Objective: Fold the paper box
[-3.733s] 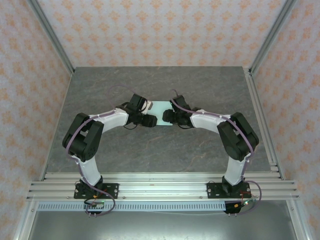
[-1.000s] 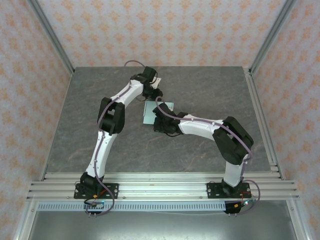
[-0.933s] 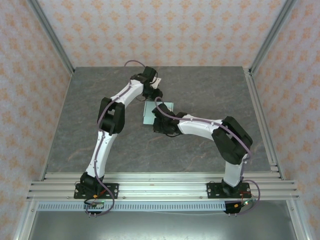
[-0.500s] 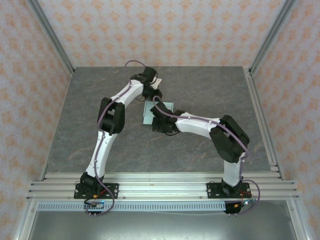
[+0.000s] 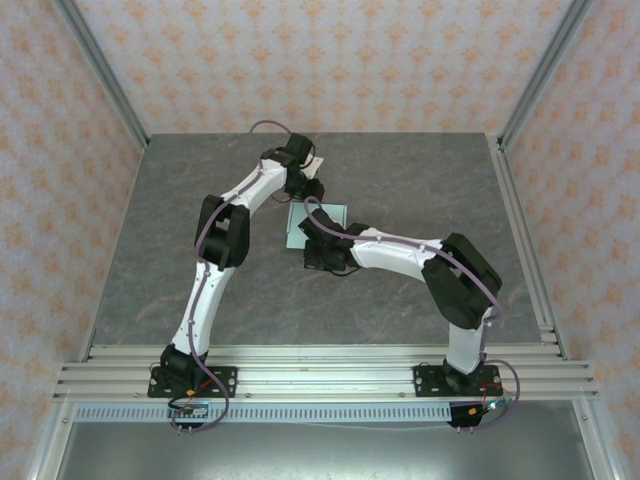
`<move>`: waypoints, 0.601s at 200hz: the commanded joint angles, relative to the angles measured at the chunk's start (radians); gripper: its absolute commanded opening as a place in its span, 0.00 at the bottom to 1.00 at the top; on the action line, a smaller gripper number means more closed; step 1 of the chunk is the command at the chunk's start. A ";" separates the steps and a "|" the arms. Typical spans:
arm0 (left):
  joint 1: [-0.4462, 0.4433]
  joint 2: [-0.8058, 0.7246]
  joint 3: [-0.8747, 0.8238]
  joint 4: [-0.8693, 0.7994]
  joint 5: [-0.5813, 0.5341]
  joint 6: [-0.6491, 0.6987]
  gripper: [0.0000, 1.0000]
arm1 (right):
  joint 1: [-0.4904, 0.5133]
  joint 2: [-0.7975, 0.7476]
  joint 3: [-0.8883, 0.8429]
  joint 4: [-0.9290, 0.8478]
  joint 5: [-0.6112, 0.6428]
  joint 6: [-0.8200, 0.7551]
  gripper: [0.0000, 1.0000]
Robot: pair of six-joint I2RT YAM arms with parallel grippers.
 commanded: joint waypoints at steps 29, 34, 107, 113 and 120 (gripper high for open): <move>-0.007 0.026 0.016 -0.074 0.009 0.035 0.32 | 0.001 0.075 0.099 -0.085 0.036 -0.011 0.13; -0.007 0.026 0.016 -0.074 0.011 0.035 0.31 | 0.001 0.082 0.108 -0.091 0.038 -0.012 0.13; -0.007 0.029 0.010 -0.077 0.016 0.043 0.29 | -0.013 0.142 0.171 -0.116 0.044 -0.021 0.13; -0.007 0.029 0.008 -0.076 0.016 0.043 0.29 | -0.014 0.141 0.172 -0.116 0.045 -0.023 0.13; -0.007 0.029 0.008 -0.076 0.017 0.043 0.29 | -0.017 0.145 0.174 -0.116 0.046 -0.023 0.13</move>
